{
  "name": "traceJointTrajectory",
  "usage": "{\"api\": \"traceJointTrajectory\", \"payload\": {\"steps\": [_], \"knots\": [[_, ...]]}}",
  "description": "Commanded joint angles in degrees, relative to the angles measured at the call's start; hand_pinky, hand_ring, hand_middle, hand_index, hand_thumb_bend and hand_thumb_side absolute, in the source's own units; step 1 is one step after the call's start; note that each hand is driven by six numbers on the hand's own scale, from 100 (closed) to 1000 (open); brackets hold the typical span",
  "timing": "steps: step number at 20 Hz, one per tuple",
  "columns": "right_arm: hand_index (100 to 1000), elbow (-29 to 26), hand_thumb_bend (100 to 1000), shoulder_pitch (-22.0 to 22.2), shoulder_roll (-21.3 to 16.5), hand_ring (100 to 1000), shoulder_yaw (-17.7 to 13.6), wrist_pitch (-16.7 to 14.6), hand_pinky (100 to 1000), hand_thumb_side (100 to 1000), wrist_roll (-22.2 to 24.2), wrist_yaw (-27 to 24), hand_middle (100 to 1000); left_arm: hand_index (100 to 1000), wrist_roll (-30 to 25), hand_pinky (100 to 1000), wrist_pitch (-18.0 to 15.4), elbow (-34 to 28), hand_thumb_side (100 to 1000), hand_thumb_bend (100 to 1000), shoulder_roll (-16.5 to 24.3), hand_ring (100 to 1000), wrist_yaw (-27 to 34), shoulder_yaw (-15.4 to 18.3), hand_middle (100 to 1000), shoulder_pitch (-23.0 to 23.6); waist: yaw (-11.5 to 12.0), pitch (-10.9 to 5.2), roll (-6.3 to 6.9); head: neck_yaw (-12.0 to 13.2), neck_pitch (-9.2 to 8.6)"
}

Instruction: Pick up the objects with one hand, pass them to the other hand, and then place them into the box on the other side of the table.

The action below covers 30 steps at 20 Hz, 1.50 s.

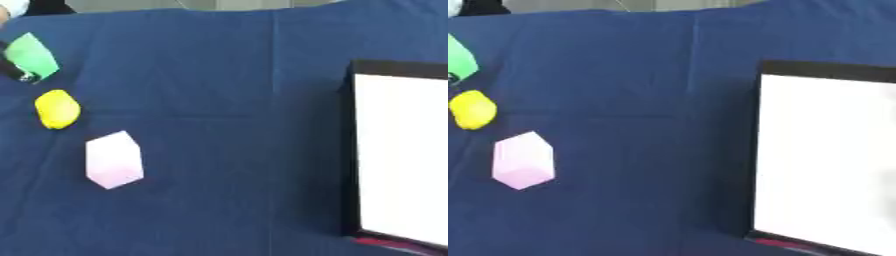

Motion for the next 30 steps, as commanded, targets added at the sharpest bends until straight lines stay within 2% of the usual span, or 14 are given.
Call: {"api": "traceJointTrajectory", "payload": {"steps": [1, 9, 15, 20, 22, 26, 30], "knots": [[980, -0.9, 100, 0.6, -1.8, 907, -0.7, -0.2, 871, 411, -0.2, -0.8, 714, 542, -0.2, 713, -1.5, -3.6, 100, 344, 2.3, 614, 2.1, -0.9, 499, -0.2, 0.5, -3.02, -0.62, -0.7, 0.56], [980, -0.9, 100, 1.8, -3.1, 907, -1.0, -0.7, 871, 395, -0.7, -3.3, 717, 535, -1.4, 714, -4.9, -12.3, 100, 300, 1.7, 598, 8.0, -4.9, 486, 1.9, 2.8, -5.70, -1.86, -1.0, 0.65], [977, -0.9, 100, 0.4, -8.1, 908, -0.1, -2.4, 871, 343, -0.6, -8.7, 724, 535, -2.6, 719, -6.4, -19.6, 100, 253, -0.7, 590, 13.2, -8.6, 480, 3.5, 4.2, -8.02, -2.81, -2.0, 1.92], [971, -0.9, 100, -4.8, -16.1, 911, 2.2, -4.6, 872, 276, 0.9, -15.1, 740, 536, -3.3, 724, -7.0, -27.7, 100, 194, -3.2, 579, 18.2, -11.4, 472, 6.7, 4.3, -9.39, -3.25, -3.9, 3.40], [970, -0.9, 100, -7.3, -19.3, 915, 3.4, -4.5, 872, 266, 1.6, -17.1, 749, 536, -3.0, 726, -6.6, -30.6, 100, 179, -4.7, 576, 20.1, -12.0, 469, 7.9, 4.4, -9.71, -3.38, -4.7, 3.79], [968, -0.9, 100, -14.3, -24.5, 922, 6.6, -2.6, 874, 226, 3.6, -19.6, 768, 537, -2.2, 727, -6.2, -35.8, 100, 171, -8.2, 573, 21.8, -13.5, 467, 9.7, 5.1, -10.08, -3.72, -6.2, 4.26], [968, -0.9, 100, -20.6, -26.8, 929, 9.8, 0.1, 876, 213, 5.5, -19.0, 780, 538, -0.8, 728, -6.9, -40.1, 100, 146, -11.5, 568, 21.8, -14.8, 464, 11.2, 5.8, -10.24, -4.20, -7.6, 4.80]]}}
